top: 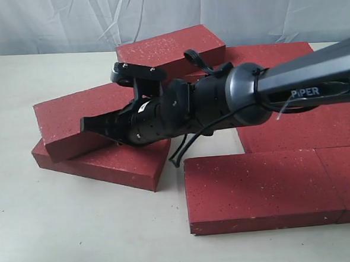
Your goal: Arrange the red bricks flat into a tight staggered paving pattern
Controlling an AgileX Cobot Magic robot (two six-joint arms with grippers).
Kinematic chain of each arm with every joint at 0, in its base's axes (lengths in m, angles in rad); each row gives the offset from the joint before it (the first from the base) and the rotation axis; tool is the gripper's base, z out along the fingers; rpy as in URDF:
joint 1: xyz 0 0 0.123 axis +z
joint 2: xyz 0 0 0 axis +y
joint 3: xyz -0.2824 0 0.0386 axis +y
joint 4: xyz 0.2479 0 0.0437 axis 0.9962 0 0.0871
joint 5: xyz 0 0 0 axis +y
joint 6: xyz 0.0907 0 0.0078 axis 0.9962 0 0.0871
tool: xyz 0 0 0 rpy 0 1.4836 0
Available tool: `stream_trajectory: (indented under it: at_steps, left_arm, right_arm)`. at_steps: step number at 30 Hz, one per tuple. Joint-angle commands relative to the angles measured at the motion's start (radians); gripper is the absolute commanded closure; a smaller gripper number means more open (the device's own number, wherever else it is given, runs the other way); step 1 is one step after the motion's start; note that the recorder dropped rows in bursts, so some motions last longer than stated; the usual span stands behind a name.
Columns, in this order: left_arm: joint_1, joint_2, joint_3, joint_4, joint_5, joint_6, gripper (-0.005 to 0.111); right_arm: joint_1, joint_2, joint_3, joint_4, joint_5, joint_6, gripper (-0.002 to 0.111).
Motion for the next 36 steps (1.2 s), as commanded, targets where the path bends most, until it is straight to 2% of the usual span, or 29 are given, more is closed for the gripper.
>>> stream_trajectory:
  at_steps: [1,13,22,26,36]
  left_arm:
    - [-0.001,-0.004,0.001,0.0,-0.008,-0.005,0.107]
    - [-0.001,-0.004,0.001,0.0,-0.008,-0.005,0.107]
    - [-0.001,-0.004,0.001,0.0,-0.008,-0.005,0.107]
    - [-0.001,-0.004,0.001,0.0,-0.008,-0.005,0.107]
    - [-0.001,-0.004,0.001,0.0,-0.008,-0.005,0.107]
  right_arm:
    - [-0.001,0.01,0.005,0.024,-0.075,-0.003,0.109]
    - [-0.001,0.01,0.005,-0.068,0.328,-0.006,0.109]
    - [-0.001,-0.007,0.005,-0.083,0.557,-0.013,0.109]
    - [-0.001,-0.044,0.005,-0.089,0.561,-0.013,0.109]
    - [-0.001,-0.076,0.005,-0.001,0.366,-0.013,0.109]
